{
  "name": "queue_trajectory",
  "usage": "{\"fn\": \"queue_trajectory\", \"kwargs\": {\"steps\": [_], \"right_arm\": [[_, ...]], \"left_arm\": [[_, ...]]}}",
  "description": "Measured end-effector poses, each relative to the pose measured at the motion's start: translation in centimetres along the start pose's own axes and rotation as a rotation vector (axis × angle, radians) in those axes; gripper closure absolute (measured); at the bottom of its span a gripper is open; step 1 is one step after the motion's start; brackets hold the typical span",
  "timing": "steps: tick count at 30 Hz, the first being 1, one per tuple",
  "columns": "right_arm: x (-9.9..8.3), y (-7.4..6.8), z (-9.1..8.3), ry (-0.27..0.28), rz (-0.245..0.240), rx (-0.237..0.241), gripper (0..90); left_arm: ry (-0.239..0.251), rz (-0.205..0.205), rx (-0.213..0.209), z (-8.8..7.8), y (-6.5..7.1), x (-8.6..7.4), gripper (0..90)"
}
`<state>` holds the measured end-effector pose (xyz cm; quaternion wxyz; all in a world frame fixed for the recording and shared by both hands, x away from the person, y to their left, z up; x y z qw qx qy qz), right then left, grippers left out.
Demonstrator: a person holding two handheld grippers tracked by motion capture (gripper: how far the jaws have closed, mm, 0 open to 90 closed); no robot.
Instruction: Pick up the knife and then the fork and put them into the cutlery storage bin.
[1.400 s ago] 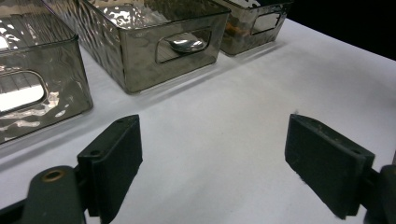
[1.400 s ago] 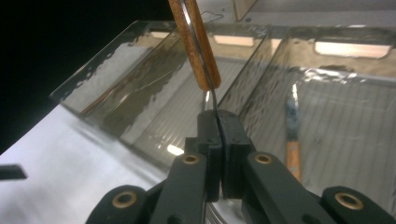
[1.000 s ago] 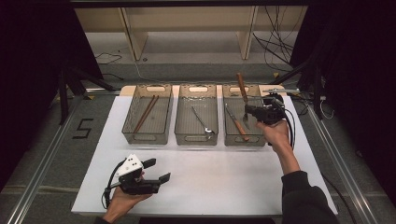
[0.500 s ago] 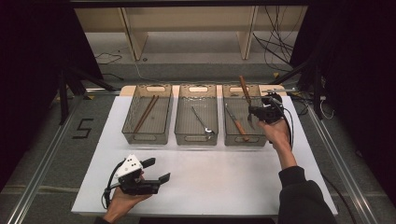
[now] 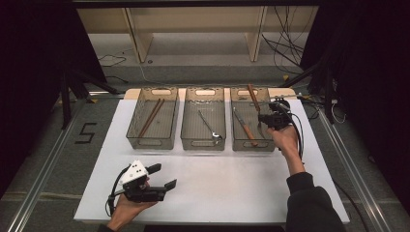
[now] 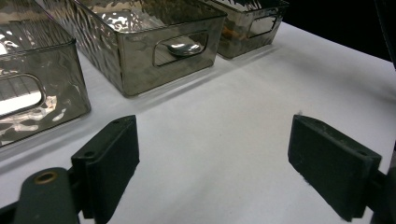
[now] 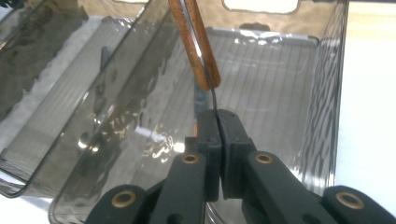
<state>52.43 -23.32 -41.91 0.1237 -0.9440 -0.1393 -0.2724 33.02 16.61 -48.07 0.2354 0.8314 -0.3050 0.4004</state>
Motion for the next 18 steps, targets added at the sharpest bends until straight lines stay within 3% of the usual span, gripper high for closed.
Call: {"fn": "queue_trajectory", "kwargs": {"steps": [11,15,18], "right_arm": [[-0.46,0.35,0.89,-0.054,0.026,-0.017,87.3],[-0.47,0.29,0.95,-0.06,0.037,0.003,74.6],[-0.36,0.08,0.5,-0.039,0.02,0.022,71.4]], "left_arm": [[-0.003,-0.002,-0.001,0.09,0.09,0.0,16.2],[-0.004,-0.003,0.0,0.05,0.02,-0.01,16.2],[-0.004,-0.003,-0.001,0.06,0.02,-0.01,16.2]]}}
Point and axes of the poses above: each handheld gripper's, and its own axes: z roughly forward along the jaws, x roughly out of its top, y roughly to its right, the point moved 3 cm from there along z, roughly forward along the jaws, and after that the axes turned 12 degrees about -y, right-handed, at the moved point
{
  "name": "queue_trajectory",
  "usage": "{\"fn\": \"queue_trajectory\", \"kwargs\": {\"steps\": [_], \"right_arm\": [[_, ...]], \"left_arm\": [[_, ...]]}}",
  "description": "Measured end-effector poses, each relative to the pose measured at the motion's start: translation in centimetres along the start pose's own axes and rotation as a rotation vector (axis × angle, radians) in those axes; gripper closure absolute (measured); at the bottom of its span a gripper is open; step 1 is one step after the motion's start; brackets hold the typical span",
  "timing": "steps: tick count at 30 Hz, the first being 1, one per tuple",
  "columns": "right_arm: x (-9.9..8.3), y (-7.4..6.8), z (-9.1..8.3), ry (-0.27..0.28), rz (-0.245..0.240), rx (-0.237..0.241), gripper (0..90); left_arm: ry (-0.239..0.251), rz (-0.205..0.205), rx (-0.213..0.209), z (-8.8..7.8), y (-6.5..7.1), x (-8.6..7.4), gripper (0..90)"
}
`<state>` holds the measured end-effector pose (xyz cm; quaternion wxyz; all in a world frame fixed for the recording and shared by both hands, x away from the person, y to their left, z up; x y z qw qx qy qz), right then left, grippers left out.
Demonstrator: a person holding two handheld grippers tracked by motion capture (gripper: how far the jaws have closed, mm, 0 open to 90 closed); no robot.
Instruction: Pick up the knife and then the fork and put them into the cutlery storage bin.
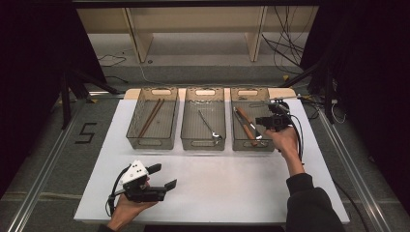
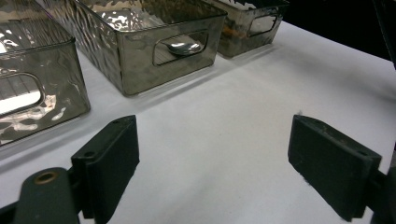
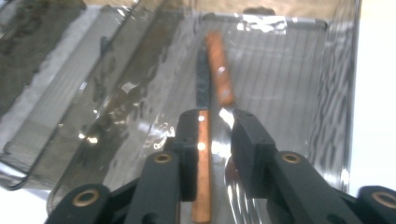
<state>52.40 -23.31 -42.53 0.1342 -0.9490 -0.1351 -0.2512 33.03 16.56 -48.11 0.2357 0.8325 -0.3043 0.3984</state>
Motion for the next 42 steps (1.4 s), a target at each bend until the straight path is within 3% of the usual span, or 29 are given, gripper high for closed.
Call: {"fn": "queue_trajectory", "kwargs": {"steps": [11,18,21,27,42], "right_arm": [[-0.5,-1.9,-1.4,0.056,-0.087,0.066,56.7],[-1.6,-4.3,-2.8,0.134,-0.166,0.133,42.7],[-2.5,-5.6,-3.4,0.168,-0.19,0.187,40.0],[-4.3,-7.5,-4.5,0.221,-0.248,0.238,36.9],[-7.8,-8.6,-5.1,0.278,-0.273,0.285,33.4]], "left_arm": [[0.005,-0.008,0.003,0.0,-0.1,0.0,16.2],[0.008,-0.011,0.004,-0.1,-0.1,0.0,16.2],[0.009,-0.011,0.006,-0.1,-0.2,0.0,16.2],[0.01,-0.011,0.006,-0.1,-0.2,0.0,16.2],[0.01,-0.017,0.007,-0.1,-0.3,0.0,16.2]]}}
Point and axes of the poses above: each handheld gripper's, and its own axes: z roughly forward along the jaws, x roughly out of its top, y roughly to its right, the point moved 3 cm from there along z, roughly forward along the jaws, and after that the axes turned 12 degrees about -y, right-handed, at the moved point
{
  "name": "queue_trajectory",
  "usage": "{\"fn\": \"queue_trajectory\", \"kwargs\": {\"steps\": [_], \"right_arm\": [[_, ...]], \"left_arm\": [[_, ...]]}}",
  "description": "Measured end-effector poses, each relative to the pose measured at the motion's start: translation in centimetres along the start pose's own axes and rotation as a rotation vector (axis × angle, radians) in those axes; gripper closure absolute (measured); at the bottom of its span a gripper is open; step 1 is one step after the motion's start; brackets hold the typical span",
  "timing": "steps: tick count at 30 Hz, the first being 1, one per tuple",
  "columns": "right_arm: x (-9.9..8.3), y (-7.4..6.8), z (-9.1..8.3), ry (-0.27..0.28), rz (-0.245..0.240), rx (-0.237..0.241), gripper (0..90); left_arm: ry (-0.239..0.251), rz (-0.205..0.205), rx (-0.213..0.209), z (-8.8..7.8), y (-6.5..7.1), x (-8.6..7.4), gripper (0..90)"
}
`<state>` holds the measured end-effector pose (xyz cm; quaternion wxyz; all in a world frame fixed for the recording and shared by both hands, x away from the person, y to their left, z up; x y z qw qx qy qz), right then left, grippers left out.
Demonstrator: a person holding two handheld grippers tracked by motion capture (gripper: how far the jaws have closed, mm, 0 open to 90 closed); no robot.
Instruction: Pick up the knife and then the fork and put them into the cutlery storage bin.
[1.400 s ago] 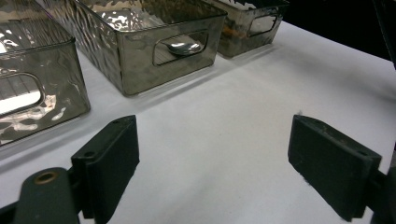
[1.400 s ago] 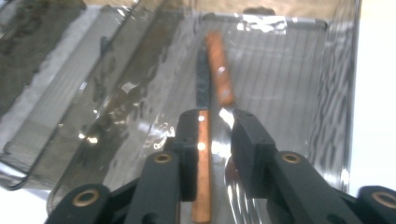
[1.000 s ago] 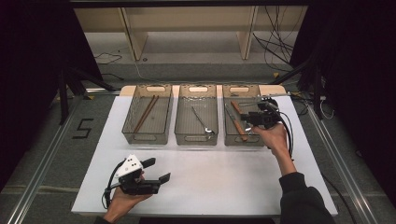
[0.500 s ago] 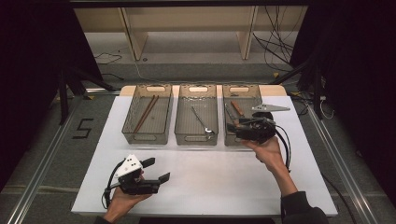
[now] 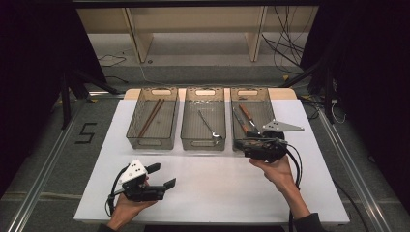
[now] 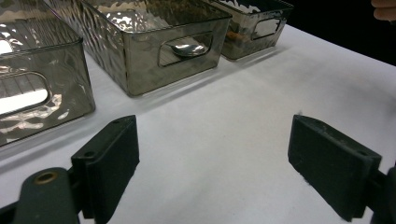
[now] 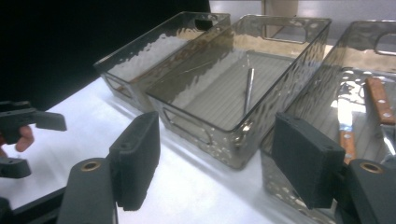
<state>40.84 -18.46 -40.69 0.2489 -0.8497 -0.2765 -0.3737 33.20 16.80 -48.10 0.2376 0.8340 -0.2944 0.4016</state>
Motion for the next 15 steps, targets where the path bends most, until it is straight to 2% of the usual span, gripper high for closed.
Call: {"fn": "queue_trajectory", "kwargs": {"steps": [15], "right_arm": [[-4.0,-1.9,-0.7,0.054,-0.045,0.049,31.9]], "left_arm": [[0.001,-0.005,-0.005,0.0,-0.1,0.1,16.2]]}}
Point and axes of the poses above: each handheld gripper's, and its own axes: z roughly forward along the jaws, x roughly out of its top, y roughly to its right, the point moved 3 cm from there along z, roughly forward along the jaws, and after that the axes turned 12 degrees about -y, right-handed, at the moved point
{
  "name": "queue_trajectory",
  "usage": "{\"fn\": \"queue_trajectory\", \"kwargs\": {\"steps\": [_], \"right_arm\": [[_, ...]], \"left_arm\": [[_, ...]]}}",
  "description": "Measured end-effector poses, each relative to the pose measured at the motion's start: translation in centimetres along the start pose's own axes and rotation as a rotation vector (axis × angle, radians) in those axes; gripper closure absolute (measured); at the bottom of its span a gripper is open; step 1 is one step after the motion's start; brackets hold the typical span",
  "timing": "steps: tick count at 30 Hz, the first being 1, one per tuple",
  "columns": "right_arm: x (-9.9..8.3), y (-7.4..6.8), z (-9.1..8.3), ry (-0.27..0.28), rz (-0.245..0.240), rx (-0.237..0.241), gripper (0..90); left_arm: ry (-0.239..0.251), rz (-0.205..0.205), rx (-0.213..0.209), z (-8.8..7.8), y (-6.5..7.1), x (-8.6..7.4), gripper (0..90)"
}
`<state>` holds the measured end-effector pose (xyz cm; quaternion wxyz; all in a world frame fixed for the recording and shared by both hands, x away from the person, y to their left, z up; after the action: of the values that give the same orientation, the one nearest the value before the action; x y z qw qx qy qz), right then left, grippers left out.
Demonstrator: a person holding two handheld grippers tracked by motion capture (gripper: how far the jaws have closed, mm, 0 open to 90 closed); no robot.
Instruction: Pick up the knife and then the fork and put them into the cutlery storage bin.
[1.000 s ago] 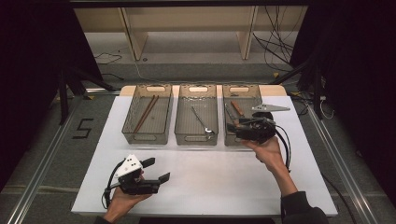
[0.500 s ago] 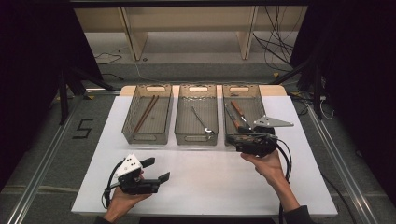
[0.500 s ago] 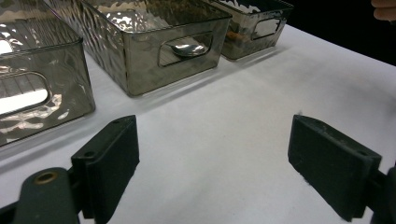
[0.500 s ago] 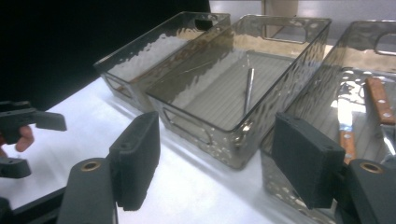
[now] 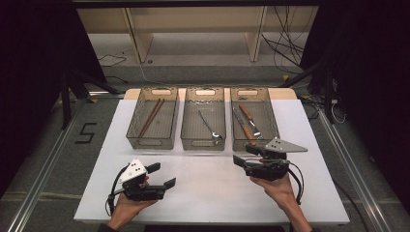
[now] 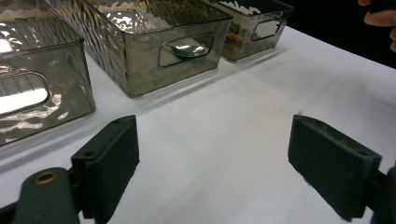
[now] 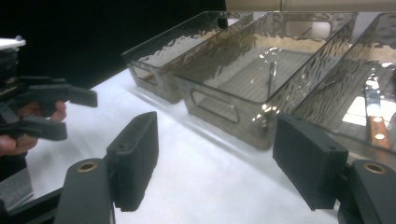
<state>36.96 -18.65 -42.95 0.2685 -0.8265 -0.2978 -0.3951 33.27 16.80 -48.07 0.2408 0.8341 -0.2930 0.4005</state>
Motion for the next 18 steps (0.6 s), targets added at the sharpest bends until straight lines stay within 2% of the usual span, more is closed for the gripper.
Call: {"fn": "queue_trajectory", "kwargs": {"steps": [5,18], "right_arm": [[-1.3,-0.5,-0.3,0.016,-0.02,0.01,30.6],[-4.4,-1.0,-1.5,0.047,-0.002,0.017,29.5]], "left_arm": [[-0.001,0.003,-0.001,0.0,0.0,0.1,16.2],[-0.003,0.015,-0.015,-0.2,0.2,-0.1,16.2]]}}
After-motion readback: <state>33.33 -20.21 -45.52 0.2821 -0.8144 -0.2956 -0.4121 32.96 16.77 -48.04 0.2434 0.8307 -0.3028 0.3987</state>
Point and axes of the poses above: each handheld gripper's, and its own axes: z roughly forward along the jaws, x roughly out of its top, y roughly to its right, the point moved 3 cm from there along z, roughly forward along the jaws, and after that the axes turned 12 degrees about -y, right-handed, at the moved point
